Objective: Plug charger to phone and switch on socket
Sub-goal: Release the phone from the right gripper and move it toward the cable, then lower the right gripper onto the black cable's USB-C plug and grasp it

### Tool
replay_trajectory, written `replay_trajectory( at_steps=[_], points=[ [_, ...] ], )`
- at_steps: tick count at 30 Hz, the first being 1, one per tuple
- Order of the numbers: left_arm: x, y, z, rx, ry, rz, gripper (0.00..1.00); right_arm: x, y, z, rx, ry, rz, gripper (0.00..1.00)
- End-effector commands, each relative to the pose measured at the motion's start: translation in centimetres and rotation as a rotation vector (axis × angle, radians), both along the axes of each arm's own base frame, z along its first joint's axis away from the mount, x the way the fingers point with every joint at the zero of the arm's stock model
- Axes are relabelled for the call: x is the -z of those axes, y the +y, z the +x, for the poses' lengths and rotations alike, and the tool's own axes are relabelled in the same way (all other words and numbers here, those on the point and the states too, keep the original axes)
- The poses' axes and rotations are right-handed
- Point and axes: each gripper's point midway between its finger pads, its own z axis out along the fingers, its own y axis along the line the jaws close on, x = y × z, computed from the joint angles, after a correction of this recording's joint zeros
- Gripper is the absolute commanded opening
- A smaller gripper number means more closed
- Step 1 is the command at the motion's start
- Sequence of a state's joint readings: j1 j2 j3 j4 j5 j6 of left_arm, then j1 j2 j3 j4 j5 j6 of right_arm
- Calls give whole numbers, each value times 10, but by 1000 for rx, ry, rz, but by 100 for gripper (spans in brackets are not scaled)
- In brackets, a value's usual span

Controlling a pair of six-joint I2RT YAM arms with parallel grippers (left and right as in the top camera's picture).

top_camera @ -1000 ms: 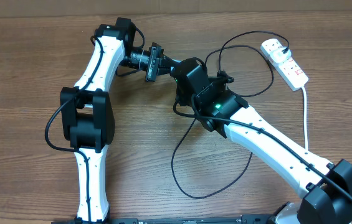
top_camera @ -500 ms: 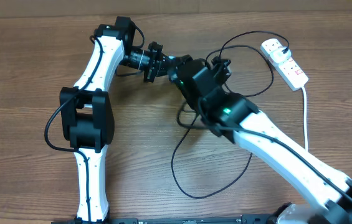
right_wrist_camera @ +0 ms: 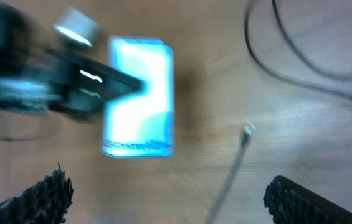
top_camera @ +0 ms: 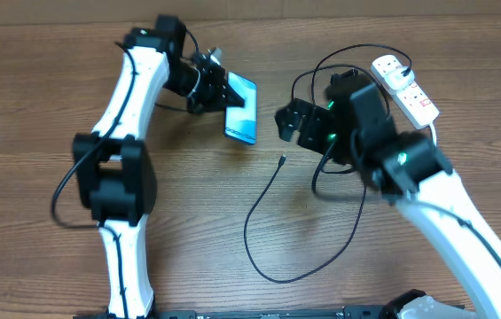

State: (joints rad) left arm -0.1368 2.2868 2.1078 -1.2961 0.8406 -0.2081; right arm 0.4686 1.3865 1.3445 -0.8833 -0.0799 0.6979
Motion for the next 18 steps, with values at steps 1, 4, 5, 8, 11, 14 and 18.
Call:
replay_trajectory(
  at_steps=[1,4,5,8,11,14,18],
  points=[
    [-90,44,1,-40,-374,310,4,27,7,-3,-193,148,101,100],
    [-120,77,-3,-140,-466,497,4,42,7,8,-176,194,139,100],
    [-129,89,-6,-190,-475,552,4,42,11,11,-191,195,162,100],
    [-139,119,-19,-320,-437,687,4,55,22,21,-200,179,147,94],
    [-132,124,-25,-334,-392,715,4,87,12,20,-54,279,48,83],
    [-124,124,-27,-339,-358,719,4,123,1,12,56,380,-79,76],
    [-118,121,-25,-333,-342,714,4,170,6,1,76,500,-165,60]
  ],
)
